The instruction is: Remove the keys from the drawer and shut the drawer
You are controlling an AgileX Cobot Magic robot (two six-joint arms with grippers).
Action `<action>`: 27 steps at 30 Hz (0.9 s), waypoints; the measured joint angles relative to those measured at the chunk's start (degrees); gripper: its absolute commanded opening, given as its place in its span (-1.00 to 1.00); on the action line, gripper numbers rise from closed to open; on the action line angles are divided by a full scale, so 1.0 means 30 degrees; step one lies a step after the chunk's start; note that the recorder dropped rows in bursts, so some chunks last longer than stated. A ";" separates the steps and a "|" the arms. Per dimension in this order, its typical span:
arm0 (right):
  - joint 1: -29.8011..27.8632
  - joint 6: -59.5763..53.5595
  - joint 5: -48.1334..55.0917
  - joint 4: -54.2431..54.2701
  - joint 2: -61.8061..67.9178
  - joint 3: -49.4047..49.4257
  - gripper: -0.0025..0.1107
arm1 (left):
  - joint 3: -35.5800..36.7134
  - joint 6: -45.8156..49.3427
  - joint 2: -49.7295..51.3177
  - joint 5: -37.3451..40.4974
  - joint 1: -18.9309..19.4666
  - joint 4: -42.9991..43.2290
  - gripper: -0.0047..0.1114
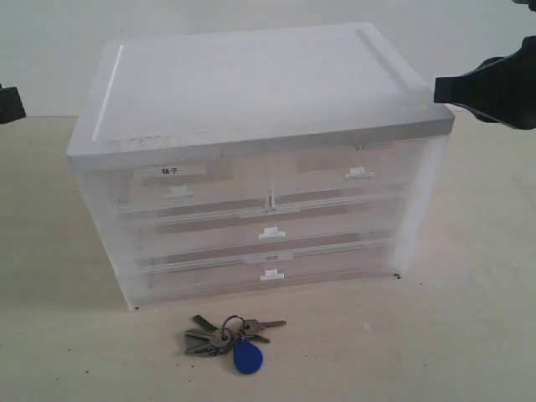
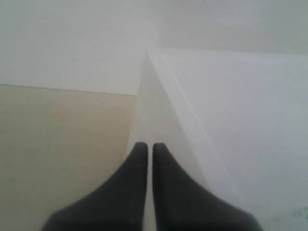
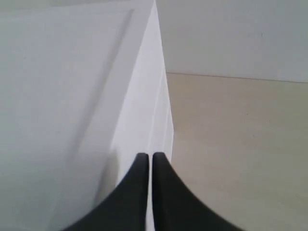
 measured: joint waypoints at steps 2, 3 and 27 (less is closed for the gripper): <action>0.0000 0.0000 -0.0080 -0.0032 0.0000 0.0000 -0.96 | -0.0095 -0.0257 0.0436 -0.1883 0.1603 0.0000 -0.84; 0.0000 0.0044 -0.0086 -0.0044 0.0000 0.0000 -0.96 | -0.0095 -0.0430 0.0741 -0.2959 0.2488 0.0000 -0.84; 0.2195 0.2232 0.0686 -0.2323 0.0636 -0.0230 -0.96 | -0.0293 0.3383 0.6170 -1.3079 0.7034 -0.4999 -0.84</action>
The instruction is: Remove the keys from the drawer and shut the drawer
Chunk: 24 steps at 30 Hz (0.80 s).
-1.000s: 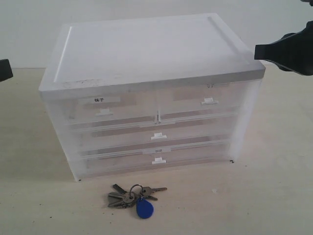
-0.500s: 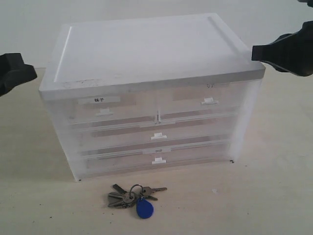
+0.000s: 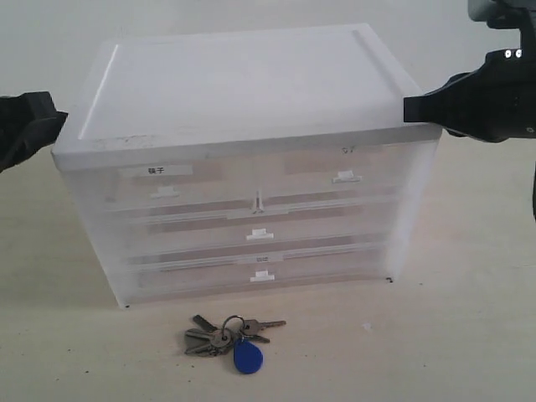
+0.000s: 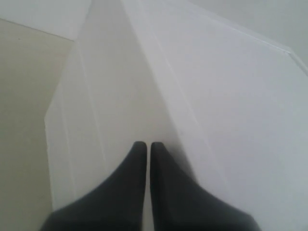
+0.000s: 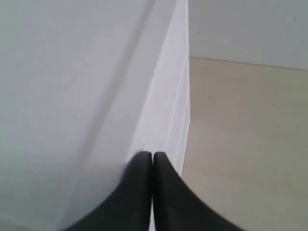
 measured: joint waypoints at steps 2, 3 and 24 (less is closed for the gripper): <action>0.0302 0.0989 0.0062 -0.0806 0.0000 0.0000 -0.96 | -0.0078 0.0502 0.0088 0.0193 0.0048 -0.0468 -0.84; 0.0412 0.1323 0.0062 -0.1021 0.0000 0.0000 -0.96 | -0.0156 0.0621 0.0172 0.0352 0.0069 -0.0579 -0.84; 0.1793 0.2893 0.0084 -0.2016 -0.1329 0.0350 -0.96 | -0.0911 0.0940 0.0358 0.1914 0.0315 -0.1022 -0.84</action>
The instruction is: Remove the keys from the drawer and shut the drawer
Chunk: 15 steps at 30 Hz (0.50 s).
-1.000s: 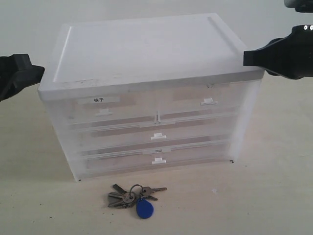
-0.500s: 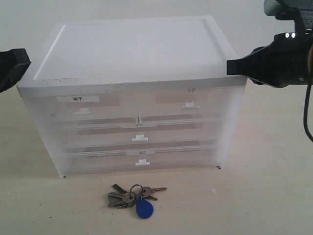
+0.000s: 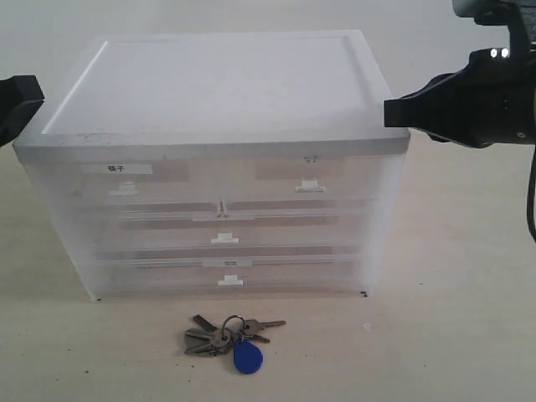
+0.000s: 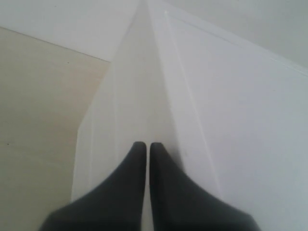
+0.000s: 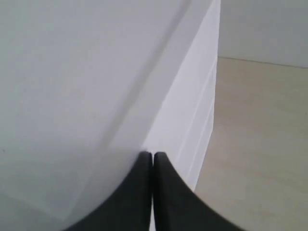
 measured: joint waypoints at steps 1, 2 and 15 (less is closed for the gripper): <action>0.0013 -0.0049 0.0148 0.0000 -0.0065 0.0000 -0.96 | 0.0000 0.0000 0.0000 0.0000 0.0000 0.0000 -0.84; 0.0087 -0.0049 0.0247 0.0000 -0.0093 0.0000 -0.96 | 0.0000 0.0000 0.0000 0.0000 0.0030 0.0000 -0.84; 0.0594 -0.0549 0.3291 -0.0028 -0.9145 0.1863 -0.96 | 0.0117 0.0503 -0.7485 0.0590 -0.0240 0.0468 -0.84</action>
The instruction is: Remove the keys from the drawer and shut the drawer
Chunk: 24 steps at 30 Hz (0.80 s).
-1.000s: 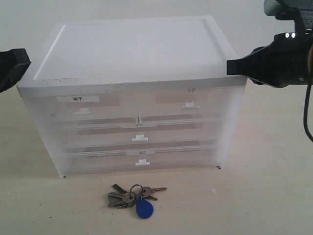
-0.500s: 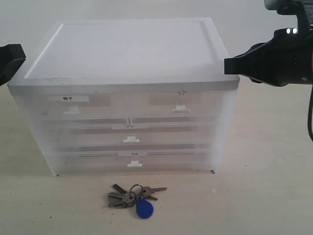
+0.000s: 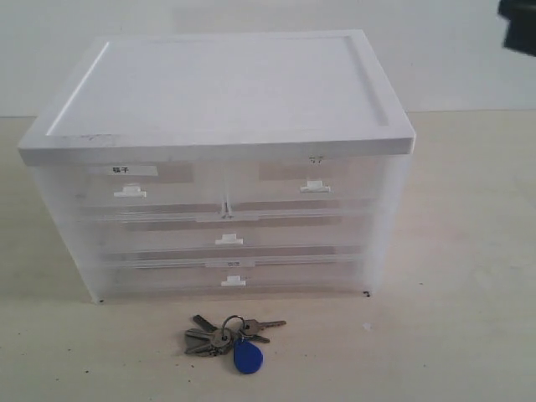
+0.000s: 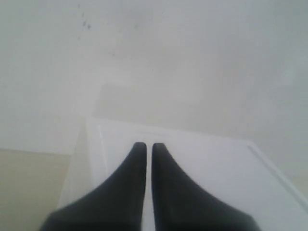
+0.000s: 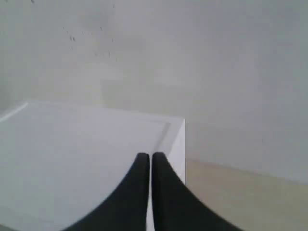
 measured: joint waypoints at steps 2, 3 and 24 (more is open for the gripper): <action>0.0000 -0.0054 0.0000 0.0036 -0.2597 0.0447 -0.96 | 0.0552 0.0157 -0.2436 0.0000 0.0000 0.0189 -0.84; 0.0000 -0.0106 0.0000 0.0036 -0.3911 0.0665 -0.96 | 0.0848 0.0303 -0.3747 0.0000 0.0000 0.0560 -0.84; 0.0000 -0.0540 -0.0746 0.0036 -1.5178 0.2587 -0.96 | 0.5227 0.0413 -1.6958 0.0033 0.0000 0.2373 -0.84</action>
